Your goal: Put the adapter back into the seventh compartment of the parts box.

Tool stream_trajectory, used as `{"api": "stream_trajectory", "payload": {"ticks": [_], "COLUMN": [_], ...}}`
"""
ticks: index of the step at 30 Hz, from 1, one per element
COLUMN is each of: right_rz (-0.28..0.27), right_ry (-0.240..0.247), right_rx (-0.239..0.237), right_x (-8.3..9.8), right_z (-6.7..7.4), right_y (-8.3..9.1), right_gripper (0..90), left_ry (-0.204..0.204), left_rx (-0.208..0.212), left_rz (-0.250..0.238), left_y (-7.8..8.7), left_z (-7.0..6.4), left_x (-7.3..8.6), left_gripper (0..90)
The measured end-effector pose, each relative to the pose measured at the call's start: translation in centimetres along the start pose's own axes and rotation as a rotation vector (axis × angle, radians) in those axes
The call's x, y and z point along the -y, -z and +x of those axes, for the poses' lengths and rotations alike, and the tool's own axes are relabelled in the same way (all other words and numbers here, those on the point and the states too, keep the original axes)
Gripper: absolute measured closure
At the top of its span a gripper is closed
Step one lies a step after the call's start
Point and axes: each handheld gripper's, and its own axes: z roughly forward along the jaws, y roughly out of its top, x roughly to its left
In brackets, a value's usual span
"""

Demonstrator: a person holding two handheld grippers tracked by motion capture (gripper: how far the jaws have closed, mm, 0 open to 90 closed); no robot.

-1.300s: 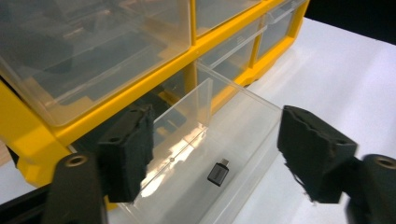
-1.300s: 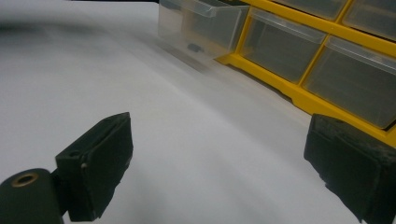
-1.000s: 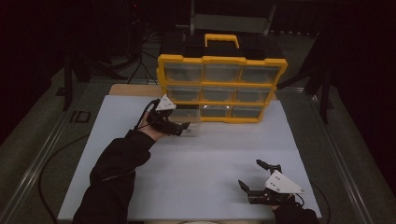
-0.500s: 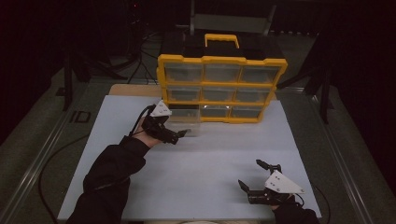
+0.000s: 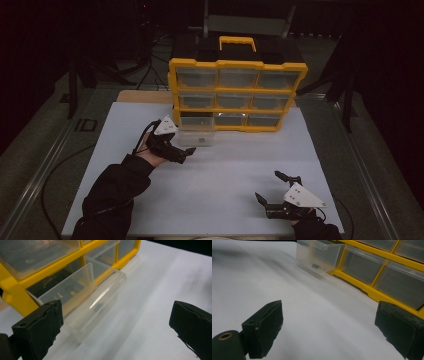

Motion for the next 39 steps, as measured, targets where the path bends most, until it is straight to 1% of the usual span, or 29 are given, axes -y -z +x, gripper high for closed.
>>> {"api": "stream_trajectory", "payload": {"ticks": [5,6,7,8,9,12,14,18,20,23,24,25,32,35,36,37,39], "right_rz": [-0.001,-0.001,-0.001,-0.001,0.000,0.001,0.003,0.000,0.002,0.002,0.002,0.003,0.001,0.001,0.001,0.000,0.000], "right_ry": [0.003,0.003,0.002,0.001,0.002,0.006,0.000,0.005,0.009,0.009,0.009,0.009,0.009,0.008,0.008,0.007,0.009], "right_rx": [0.000,0.000,0.001,0.001,0.002,0.004,0.003,0.007,0.006,0.007,0.007,0.008,0.005,0.006,0.006,0.005,0.005], "right_x": [0.0,0.0,0.0,0.0,0.0,0.0,0.0,0.0,0.0,0.0,0.0,0.0,0.0,0.0,0.0,0.0,0.0], "right_z": [0.0,0.0,0.0,0.0,0.0,0.0,0.0,0.0,0.0,0.0,0.0,0.0,0.1,0.1,0.1,0.1,0.1], "right_y": [0.0,0.0,0.0,0.0,0.0,0.0,0.0,0.0,0.0,0.0,0.0,0.0,0.0,0.0,0.0,0.0,0.0], "right_gripper": [8.0,8.0,8.0,8.0,8.0,8.0,8.0,8.0,8.0,8.0,8.0,8.0,8.0,8.0,8.0,8.0,8.0], "left_ry": [0.004,0.003,-0.002,-0.002,-0.001,0.001,0.004,0.010,0.012,0.013,0.018,0.027,0.029,0.036,0.036,0.038,0.040], "left_rx": [-0.004,0.004,-0.006,-0.006,0.001,-0.002,0.002,0.002,0.010,0.007,0.006,0.004,0.002,0.009,0.009,0.012,0.012], "left_rz": [-0.008,-0.007,-0.008,-0.008,-0.006,-0.008,-0.011,-0.012,0.002,0.001,0.002,-0.007,-0.004,-0.008,-0.008,-0.010,-0.011], "left_y": [0.5,0.7,0.8,0.8,0.9,1.2,1.3,1.7,1.8,1.9,2.0,2.2,2.5,2.6,2.6,2.7,2.7], "left_z": [-0.5,-0.7,-0.8,-0.8,-1.0,-1.2,-1.3,-1.6,-1.7,-1.7,-1.6,-1.7,-1.8,-2.0,-2.0,-2.4,-2.5], "left_x": [0.6,0.9,1.1,1.1,1.4,1.9,2.1,2.6,3.1,3.5,3.7,4.1,5.2,5.8,5.8,6.3,6.5], "left_gripper": [0.0,0.0,0.0,0.0,0.0,0.0,0.0,0.0,0.0,0.0,0.0,0.0,0.0,0.0,0.0,0.0,0.0]}}
